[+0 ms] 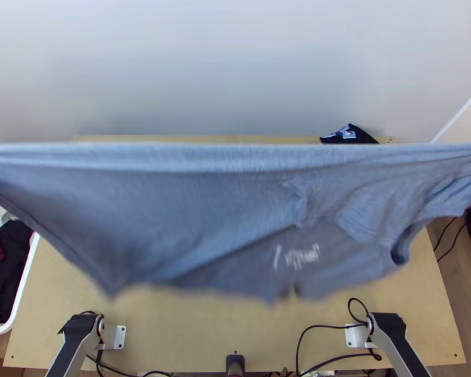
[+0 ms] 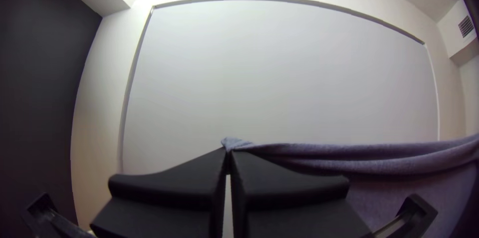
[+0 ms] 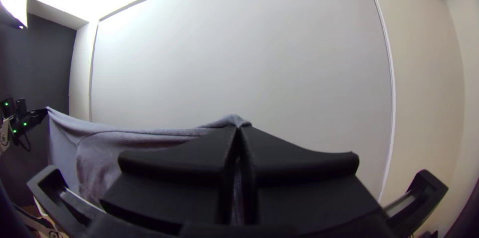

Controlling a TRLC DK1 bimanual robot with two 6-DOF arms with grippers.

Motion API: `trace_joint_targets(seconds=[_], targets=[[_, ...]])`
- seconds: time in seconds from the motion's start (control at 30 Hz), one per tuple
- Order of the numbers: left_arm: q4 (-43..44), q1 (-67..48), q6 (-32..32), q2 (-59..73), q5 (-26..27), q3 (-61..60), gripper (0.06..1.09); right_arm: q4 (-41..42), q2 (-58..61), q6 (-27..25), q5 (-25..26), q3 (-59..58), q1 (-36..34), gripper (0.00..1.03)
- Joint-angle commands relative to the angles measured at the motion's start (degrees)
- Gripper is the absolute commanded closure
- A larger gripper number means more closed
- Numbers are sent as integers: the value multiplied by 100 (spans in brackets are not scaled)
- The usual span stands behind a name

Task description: Fold the t-shirt

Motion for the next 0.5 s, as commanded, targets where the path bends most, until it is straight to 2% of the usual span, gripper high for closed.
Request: trace_joint_targets(seconds=[0.0,0.33,0.47], targets=[[-263,-76,-132,-337,-104,-611,105,-97,-177,16,127,-616,-31,100],[-1265,-138,-475,-1919,581,-3968,105,184,-985,200,101,-4237,154,100],[-1010,-138,-475,-1989,687,-4566,105,852,-977,244,110,-5221,154,100]])
